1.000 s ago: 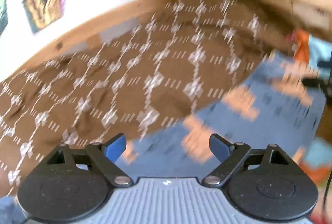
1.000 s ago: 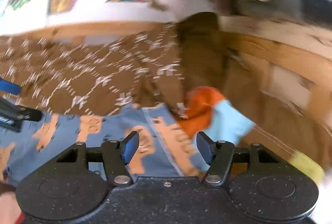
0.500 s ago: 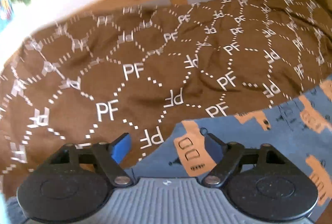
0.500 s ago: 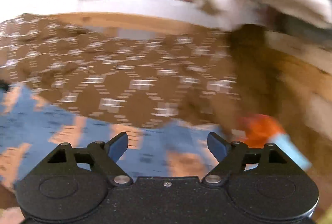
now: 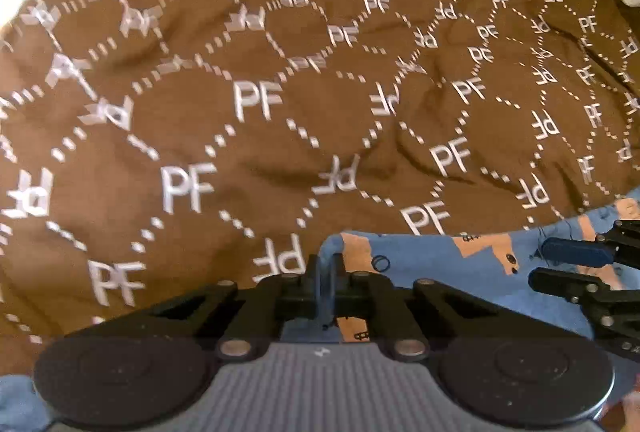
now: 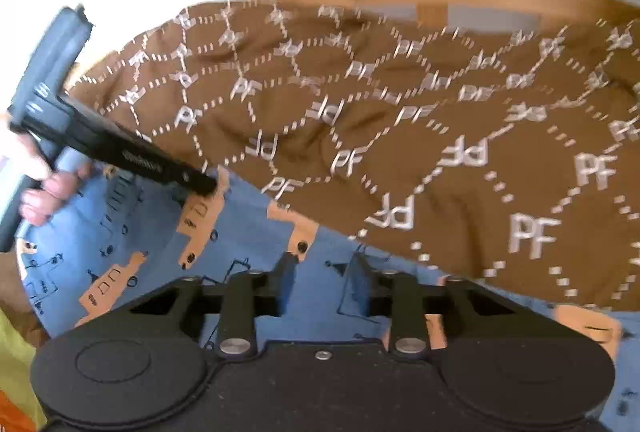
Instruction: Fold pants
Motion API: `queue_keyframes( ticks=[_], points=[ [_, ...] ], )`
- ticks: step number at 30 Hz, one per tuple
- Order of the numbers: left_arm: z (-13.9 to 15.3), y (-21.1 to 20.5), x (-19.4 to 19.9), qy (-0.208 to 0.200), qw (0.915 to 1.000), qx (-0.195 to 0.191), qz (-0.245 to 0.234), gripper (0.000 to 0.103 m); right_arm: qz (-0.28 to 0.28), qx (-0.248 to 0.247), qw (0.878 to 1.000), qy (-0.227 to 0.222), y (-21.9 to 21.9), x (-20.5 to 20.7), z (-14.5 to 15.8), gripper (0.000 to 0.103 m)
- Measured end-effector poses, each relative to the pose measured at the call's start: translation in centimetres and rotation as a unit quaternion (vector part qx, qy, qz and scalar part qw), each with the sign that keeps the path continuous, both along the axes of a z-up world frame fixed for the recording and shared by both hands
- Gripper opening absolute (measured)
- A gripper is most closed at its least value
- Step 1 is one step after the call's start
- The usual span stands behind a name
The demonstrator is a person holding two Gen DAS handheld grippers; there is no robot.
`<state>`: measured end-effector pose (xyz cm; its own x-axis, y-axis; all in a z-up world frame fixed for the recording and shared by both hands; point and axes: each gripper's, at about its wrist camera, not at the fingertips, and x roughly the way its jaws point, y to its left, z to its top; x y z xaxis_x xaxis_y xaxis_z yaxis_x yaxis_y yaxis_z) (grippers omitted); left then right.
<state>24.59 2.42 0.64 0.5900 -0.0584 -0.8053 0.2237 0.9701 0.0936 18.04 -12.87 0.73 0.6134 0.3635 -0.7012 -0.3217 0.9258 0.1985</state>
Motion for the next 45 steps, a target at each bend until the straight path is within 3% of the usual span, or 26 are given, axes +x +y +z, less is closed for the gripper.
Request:
queue_keyframes(
  ticks=[2, 5, 8, 11, 13, 15, 17, 19, 21, 23, 25, 28, 30, 31, 32, 33, 34, 36, 37, 38, 39, 40, 45],
  points=[
    [0.3, -1.0, -0.8, -0.026, 0.9990, 0.035, -0.014, 0.004, -0.011, -0.003, 1.000, 0.003, 0.2, 0.3, -0.3, 0.028],
    [-1.2, -2.0, -0.6, -0.019, 0.9955, 0.087, -0.035, 0.004, -0.019, -0.006, 1.000, 0.009, -0.2, 0.4, -1.1, 0.028],
    [-1.8, -1.6, 0.1, -0.004, 0.9976, 0.069, -0.008, 0.005, -0.032, 0.004, 0.999, 0.007, -1.6, -0.5, -0.3, 0.034],
    [-2.0, -1.8, 0.1, -0.006, 0.9973, 0.072, -0.008, 0.005, -0.049, -0.043, 0.998, -0.019, -4.3, -2.2, 1.2, 0.040],
    [-2.2, -2.1, -0.2, -0.010, 0.9964, 0.082, -0.015, 0.005, -0.084, -0.065, 0.994, -0.008, -7.6, -2.9, 1.6, 0.040],
    [-2.2, -2.2, -0.3, -0.012, 0.9960, 0.087, -0.017, 0.005, -0.136, -0.084, 0.987, 0.007, -11.7, -3.7, 1.5, 0.039],
    [-2.1, -2.3, -0.3, -0.012, 0.9954, 0.093, -0.017, 0.005, -0.176, -0.088, 0.980, 0.006, -15.6, -4.6, 1.6, 0.030],
    [-2.2, -2.6, -0.3, -0.012, 0.9945, 0.102, -0.018, 0.005, -0.186, -0.046, 0.981, 0.010, -18.2, -5.4, 2.0, 0.025],
    [-2.1, -2.7, -0.3, -0.012, 0.9947, 0.102, -0.013, 0.005, -0.180, -0.028, 0.983, 0.001, -18.5, -6.3, 3.2, 0.040],
    [-1.8, -2.6, -0.4, -0.012, 0.9951, 0.098, -0.009, 0.005, -0.151, -0.050, 0.987, -0.032, -17.6, -7.6, 4.7, 0.059],
    [-1.8, -2.5, -0.4, -0.011, 0.9948, 0.101, -0.010, 0.005, -0.153, -0.069, 0.984, -0.057, -17.3, -8.1, 5.7, 0.059],
    [-2.1, -2.6, -0.5, -0.012, 0.9935, 0.113, -0.013, 0.005, -0.199, -0.050, 0.978, -0.039, -19.4, -7.3, 4.9, 0.054],
    [-2.2, -2.8, -0.6, -0.012, 0.9931, 0.116, -0.009, 0.005, -0.232, -0.010, 0.973, 0.000, -21.8, -6.4, 2.7, 0.042],
    [-2.3, -2.8, -0.5, -0.011, 0.9931, 0.116, -0.007, 0.005, -0.244, 0.000, 0.970, 0.000, -22.7, -6.5, 2.1, 0.027],
    [-2.4, -2.9, -0.5, -0.010, 0.9932, 0.116, -0.004, 0.005, -0.251, 0.006, 0.968, -0.001, -23.2, -6.7, 2.0, 0.020],
    [-2.4, -2.9, -0.5, -0.009, 0.9934, 0.114, -0.002, 0.006, -0.254, 0.019, 0.967, -0.003, -23.4, -7.0, 2.2, 0.021],
    [-2.4, -2.9, -0.4, -0.007, 0.9938, 0.111, 0.000, 0.006, -0.259, 0.029, 0.965, -0.008, -23.4, -7.5, 2.7, 0.026],
    [-1.9, -2.8, -0.4, -0.004, 0.9951, 0.098, 0.008, 0.012, -0.264, 0.036, 0.964, -0.012, -23.1, -8.7, 3.8, 0.049],
    [-1.4, -2.8, -0.4, -0.003, 0.9957, 0.091, 0.014, 0.025, -0.270, 0.037, 0.962, -0.014, -22.7, -9.7, 4.7, 0.067],
    [-0.8, -3.0, -0.6, -0.005, 0.9962, 0.085, 0.019, 0.033, -0.278, 0.035, 0.960, -0.017, -22.3, -10.7, 5.4, 0.079],
    [-0.2, -3.2, -0.7, -0.013, 0.9966, 0.079, 0.020, 0.048, -0.288, 0.035, 0.957, -0.022, -21.7, -12.0, 6.1, 0.081],
    [0.4, -3.6, -1.1, -0.027, 0.9967, 0.075, 0.019, 0.054, -0.301, 0.036, 0.953, -0.026, -21.0, -13.4, 6.7, 0.084],
    [3.1, -9.5, -2.0, -0.069, 0.9945, 0.044, -0.065, 0.067, -0.361, 0.058, 0.931, -0.023, -19.0, -19.2, 6.5, 0.088]
  ],
)
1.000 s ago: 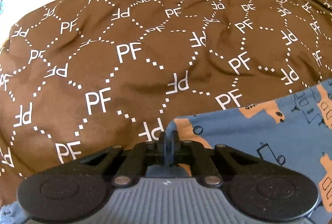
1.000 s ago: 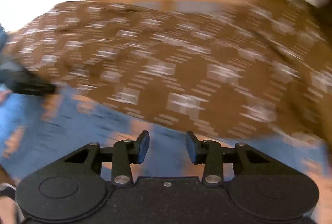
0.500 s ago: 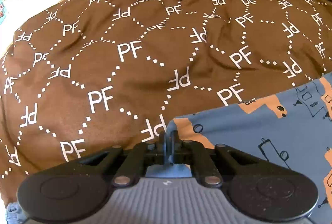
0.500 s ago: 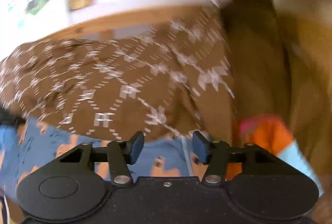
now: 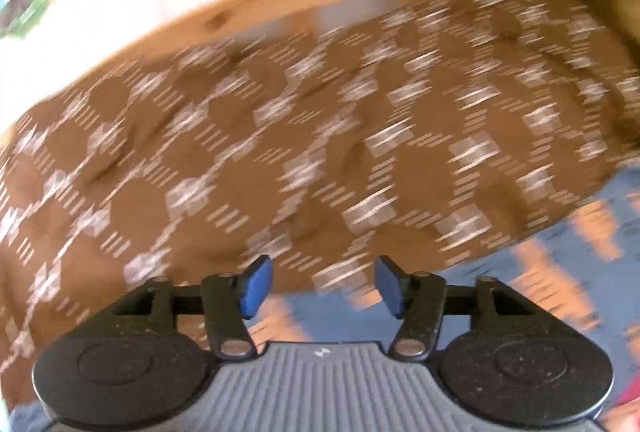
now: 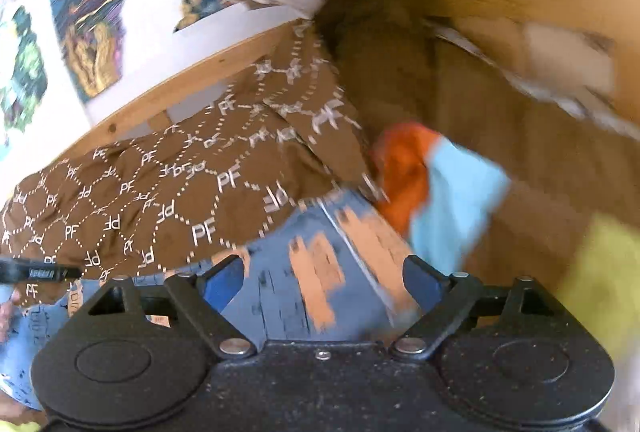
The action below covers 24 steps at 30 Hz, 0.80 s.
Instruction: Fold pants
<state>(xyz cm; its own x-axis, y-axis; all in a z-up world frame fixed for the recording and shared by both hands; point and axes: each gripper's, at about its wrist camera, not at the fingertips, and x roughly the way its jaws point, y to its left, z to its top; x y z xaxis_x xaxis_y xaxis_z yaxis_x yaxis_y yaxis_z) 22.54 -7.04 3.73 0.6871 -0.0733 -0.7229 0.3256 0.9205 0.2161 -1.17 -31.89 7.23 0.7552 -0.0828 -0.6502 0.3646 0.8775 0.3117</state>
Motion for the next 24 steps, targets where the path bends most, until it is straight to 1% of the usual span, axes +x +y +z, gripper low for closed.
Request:
queue_keyframes(
  ticks=[3, 5, 6, 8, 11, 14, 16, 17, 19, 21, 23, 24],
  points=[
    [0.7, -5.5, -0.1, -0.001, 0.9967, -0.026, -0.078, 0.069, -0.010, -0.001, 1.000, 0.005, 0.1, -1.2, -0.6, 0.085],
    [0.8, -9.7, -0.4, 0.007, 0.9906, -0.043, -0.130, 0.069, -0.016, 0.018, 1.000, -0.020, -0.6, -1.3, -0.7, 0.084],
    [0.6, -11.8, -0.3, 0.015, 0.9865, -0.049, -0.155, 0.069, -0.019, 0.035, 0.999, -0.030, -1.1, -1.2, -1.0, 0.083],
    [-0.1, -15.6, -0.1, 0.032, 0.9796, -0.048, -0.193, 0.069, -0.030, 0.062, 0.997, -0.034, -1.8, -0.8, -1.9, 0.074],
    [-1.8, -20.5, 0.5, 0.060, 0.9701, -0.035, -0.233, 0.069, -0.039, 0.084, 0.995, -0.031, -2.6, -0.7, -2.8, 0.066],
    [-3.7, -23.2, 1.1, 0.077, 0.9641, -0.010, -0.254, 0.068, -0.047, 0.098, 0.994, -0.030, -3.2, -0.9, -3.1, 0.062],
    [-5.1, -24.3, 1.4, 0.079, 0.9633, 0.014, -0.256, 0.068, -0.052, 0.105, 0.993, -0.027, -3.4, -0.9, -3.2, 0.060],
    [-5.6, -24.4, 1.4, 0.078, 0.9633, 0.017, -0.256, 0.069, -0.055, 0.110, 0.992, -0.025, -3.5, -0.9, -3.4, 0.061],
    [-6.0, -23.9, 1.4, 0.076, 0.9658, 0.004, -0.248, 0.072, -0.070, 0.128, 0.989, -0.012, -3.7, -0.6, -3.6, 0.062],
    [-6.1, -23.2, 1.5, 0.082, 0.9669, -0.011, -0.241, 0.073, -0.092, 0.150, 0.984, -0.005, -3.8, -0.4, -3.6, 0.065],
    [-6.3, -22.6, 1.9, 0.087, 0.9677, -0.016, -0.236, 0.075, -0.125, 0.187, 0.974, -0.009, -4.2, -0.2, -3.7, 0.073],
    [-6.3, -22.4, 1.9, 0.087, 0.9678, -0.016, -0.236, 0.076, -0.146, 0.208, 0.967, -0.012, -4.5, -0.2, -3.8, 0.074]
  ],
)
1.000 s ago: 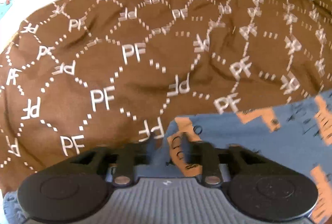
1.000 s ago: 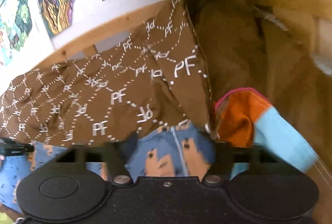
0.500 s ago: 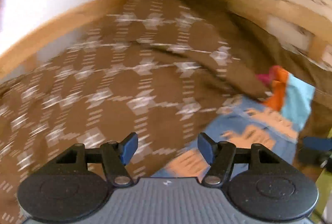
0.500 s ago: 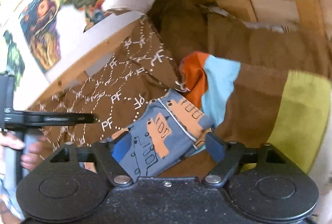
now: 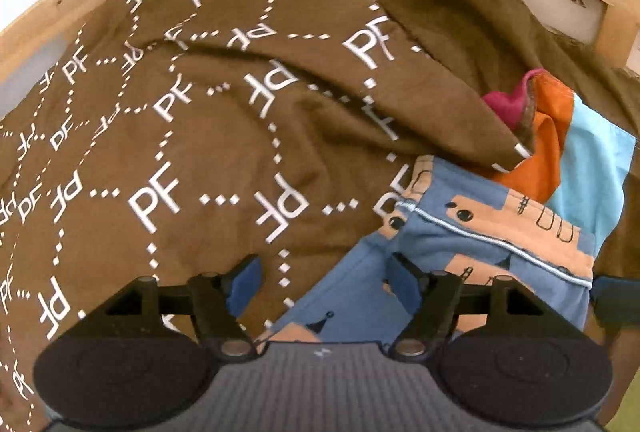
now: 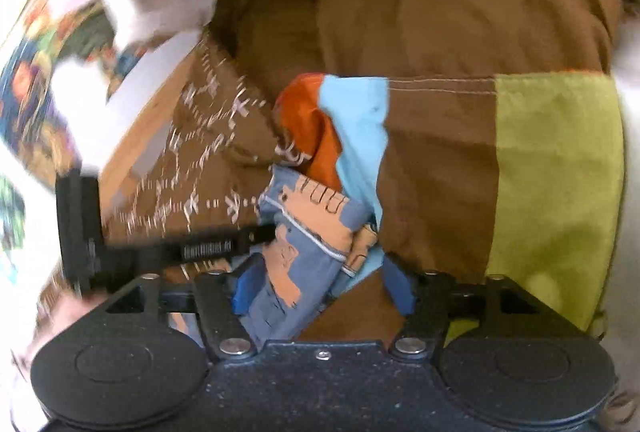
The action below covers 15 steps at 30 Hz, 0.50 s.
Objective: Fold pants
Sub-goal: 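Grasp the folded pants edge with the right tool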
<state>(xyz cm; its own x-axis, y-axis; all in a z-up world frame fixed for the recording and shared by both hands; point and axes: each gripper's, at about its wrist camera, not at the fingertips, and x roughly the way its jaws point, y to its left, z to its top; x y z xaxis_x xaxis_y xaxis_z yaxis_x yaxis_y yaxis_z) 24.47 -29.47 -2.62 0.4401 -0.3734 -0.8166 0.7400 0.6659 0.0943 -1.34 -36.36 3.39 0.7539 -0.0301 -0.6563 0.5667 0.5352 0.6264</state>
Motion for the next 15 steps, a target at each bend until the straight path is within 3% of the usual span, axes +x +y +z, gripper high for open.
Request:
queue_keyframes(
  ticks=[5, 10, 12, 15],
  points=[
    [-0.2, 0.4, -0.2, -0.005, 1.0000, 0.001, 0.000, 0.076, -0.116, 0.077, 0.990, -0.004, -0.5, 0.2, -0.7, 0.078],
    [0.2, 0.2, -0.2, -0.005, 1.0000, -0.001, 0.000, 0.077, -0.141, 0.074, 0.987, 0.003, -0.3, 0.6, -0.8, 0.075],
    [0.0, 0.5, -0.4, -0.008, 1.0000, -0.003, 0.000, 0.077, -0.136, 0.063, 0.989, 0.009, -0.1, 0.7, -0.8, 0.069],
    [-0.2, 0.5, -0.6, -0.015, 0.9999, -0.001, 0.000, 0.077, -0.138, 0.053, 0.989, 0.016, 0.1, 0.5, -1.3, 0.050]
  ],
)
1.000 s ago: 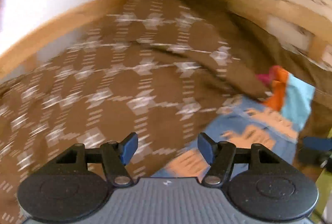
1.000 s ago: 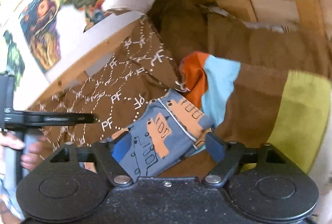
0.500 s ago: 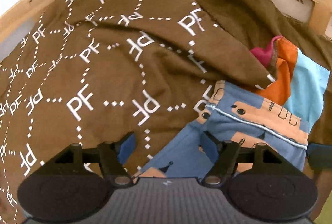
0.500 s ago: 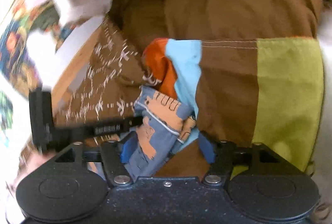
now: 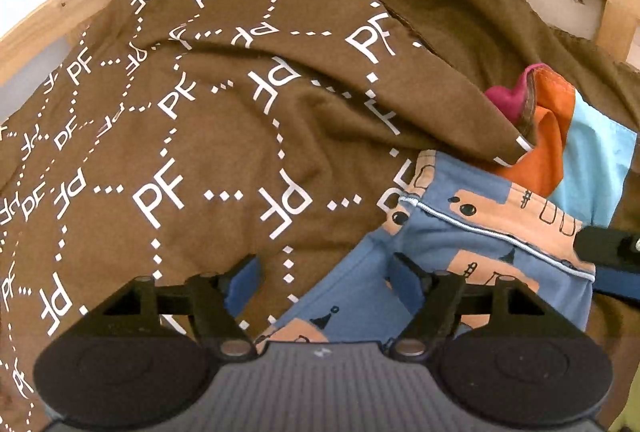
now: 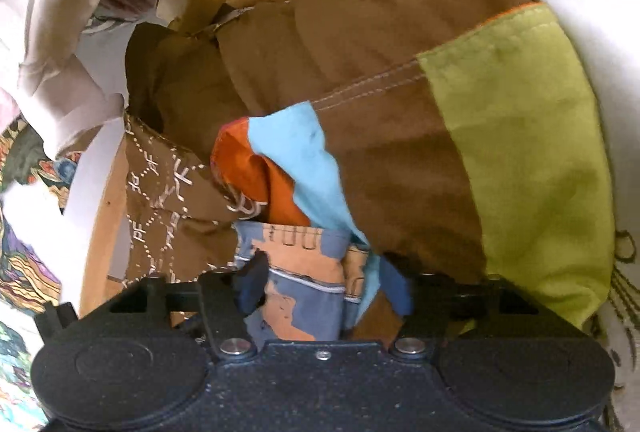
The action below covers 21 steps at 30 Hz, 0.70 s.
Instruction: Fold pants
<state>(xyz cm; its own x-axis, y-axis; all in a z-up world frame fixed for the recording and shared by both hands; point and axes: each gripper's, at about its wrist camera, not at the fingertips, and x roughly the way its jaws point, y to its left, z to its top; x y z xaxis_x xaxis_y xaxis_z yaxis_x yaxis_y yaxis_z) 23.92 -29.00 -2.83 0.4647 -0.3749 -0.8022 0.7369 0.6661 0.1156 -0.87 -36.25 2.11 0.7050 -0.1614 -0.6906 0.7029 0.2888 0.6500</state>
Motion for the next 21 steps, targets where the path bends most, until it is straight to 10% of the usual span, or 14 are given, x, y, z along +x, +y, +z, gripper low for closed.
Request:
queue_keyframes(
  ticks=[5, 14, 18, 21],
  points=[
    [0.0, 0.0, -0.9, -0.010, 0.9999, 0.005, -0.002, 0.077, 0.001, -0.002, 1.000, -0.007, -0.1, -0.5, -1.0, 0.021],
    [2.7, 2.1, 1.2, 0.069, 0.9953, -0.042, 0.053, 0.085, 0.081, -0.158, 0.984, 0.012, 3.0, 0.1, 0.4, 0.013],
    [5.3, 2.9, 2.3, 0.107, 0.9889, -0.073, 0.072, 0.085, 0.129, -0.266, 0.955, 0.034, 5.9, 0.7, 2.1, 0.013],
    [7.2, 2.4, 2.3, 0.131, 0.9863, -0.061, 0.080, 0.081, 0.186, -0.367, 0.910, 0.049, 9.2, 1.5, 3.3, 0.012]
  ],
)
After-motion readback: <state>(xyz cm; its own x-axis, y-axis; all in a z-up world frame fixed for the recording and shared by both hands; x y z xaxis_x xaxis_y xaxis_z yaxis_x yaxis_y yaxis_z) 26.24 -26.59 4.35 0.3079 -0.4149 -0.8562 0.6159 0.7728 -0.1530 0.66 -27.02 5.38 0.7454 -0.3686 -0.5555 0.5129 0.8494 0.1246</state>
